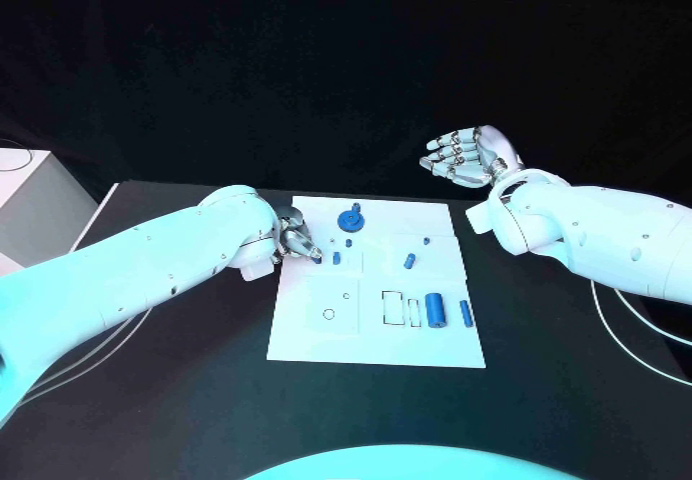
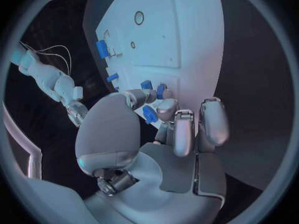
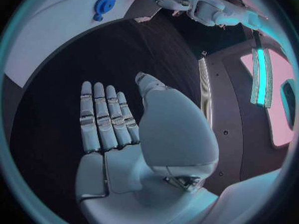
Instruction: Assemble the parts on the task board
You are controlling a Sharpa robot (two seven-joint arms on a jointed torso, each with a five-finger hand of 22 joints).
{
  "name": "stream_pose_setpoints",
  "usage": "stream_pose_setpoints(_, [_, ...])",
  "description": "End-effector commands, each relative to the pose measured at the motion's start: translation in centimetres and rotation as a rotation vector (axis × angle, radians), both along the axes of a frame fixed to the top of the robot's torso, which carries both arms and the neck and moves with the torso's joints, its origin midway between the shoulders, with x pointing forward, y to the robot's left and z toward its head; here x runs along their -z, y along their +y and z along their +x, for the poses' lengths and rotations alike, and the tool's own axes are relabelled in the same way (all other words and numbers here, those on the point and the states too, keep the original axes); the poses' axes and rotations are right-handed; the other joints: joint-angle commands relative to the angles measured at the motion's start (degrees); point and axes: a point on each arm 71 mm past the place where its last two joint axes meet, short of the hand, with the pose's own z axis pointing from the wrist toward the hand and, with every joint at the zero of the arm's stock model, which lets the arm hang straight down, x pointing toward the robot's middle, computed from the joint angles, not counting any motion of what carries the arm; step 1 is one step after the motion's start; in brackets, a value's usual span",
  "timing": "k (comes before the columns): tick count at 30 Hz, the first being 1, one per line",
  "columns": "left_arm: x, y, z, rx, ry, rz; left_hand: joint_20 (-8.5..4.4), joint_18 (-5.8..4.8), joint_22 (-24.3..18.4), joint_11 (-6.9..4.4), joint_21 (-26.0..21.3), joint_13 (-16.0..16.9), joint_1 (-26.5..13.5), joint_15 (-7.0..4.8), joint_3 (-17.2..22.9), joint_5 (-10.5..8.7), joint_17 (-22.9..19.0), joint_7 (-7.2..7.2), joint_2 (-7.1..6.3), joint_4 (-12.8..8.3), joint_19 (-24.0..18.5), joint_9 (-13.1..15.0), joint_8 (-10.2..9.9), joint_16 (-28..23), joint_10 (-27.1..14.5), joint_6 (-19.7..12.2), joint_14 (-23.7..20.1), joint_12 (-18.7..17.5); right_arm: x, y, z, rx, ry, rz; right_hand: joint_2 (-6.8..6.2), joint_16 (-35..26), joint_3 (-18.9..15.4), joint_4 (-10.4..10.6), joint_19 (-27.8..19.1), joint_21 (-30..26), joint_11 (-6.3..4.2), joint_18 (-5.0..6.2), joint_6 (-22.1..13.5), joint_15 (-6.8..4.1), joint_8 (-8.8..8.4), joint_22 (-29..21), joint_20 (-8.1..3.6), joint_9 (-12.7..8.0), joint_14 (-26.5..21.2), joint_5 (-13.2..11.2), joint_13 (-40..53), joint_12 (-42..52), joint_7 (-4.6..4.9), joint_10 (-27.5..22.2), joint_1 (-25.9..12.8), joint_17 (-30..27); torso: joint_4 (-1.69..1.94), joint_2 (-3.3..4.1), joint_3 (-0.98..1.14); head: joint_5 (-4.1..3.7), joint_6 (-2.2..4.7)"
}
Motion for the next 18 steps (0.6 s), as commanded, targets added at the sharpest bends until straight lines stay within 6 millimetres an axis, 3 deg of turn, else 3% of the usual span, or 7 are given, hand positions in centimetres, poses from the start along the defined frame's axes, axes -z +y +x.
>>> stream_pose_setpoints(1, [-0.14,-0.17,0.08,0.013,-0.026,0.002,-0.03,-0.87,-0.06,-0.05,-0.02,0.02,0.16,-0.31,9.18,0.23,12.96,-0.15,0.37,-9.59,-0.11,0.05,0.17,0.25,0.13,0.35,5.46,0.03,-0.04,0.16,-0.05,-0.018,-0.005,0.0,0.51,-0.39,-0.31,-0.05,-0.36,0.0,0.12,0.39,0.31,-0.03,-0.31,-0.05,-0.08,-0.05,-0.39,0.14,-0.04,-0.27,1.73,-0.05,0.04,-0.05,0.02,0.05,0.0,-0.07,0.0])
stream_pose_setpoints(18, [-0.28,-0.47,-0.24,0.02,-0.025,-0.008,-0.03,-0.93,0.19,-0.05,0.1,0.22,0.21,-0.31,9.21,0.18,12.98,-0.15,0.41,-9.63,0.02,0.04,0.16,0.25,0.22,0.39,5.46,0.14,-0.03,0.16,-0.06,-0.02,-0.005,0.0,0.51,-0.39,-0.31,-0.05,-0.36,0.0,0.12,0.39,0.31,-0.03,-0.31,-0.05,-0.08,-0.05,-0.39,0.14,-0.04,-0.27,1.73,-0.05,0.04,-0.05,0.06,0.04,-0.03,-0.21,-0.12])
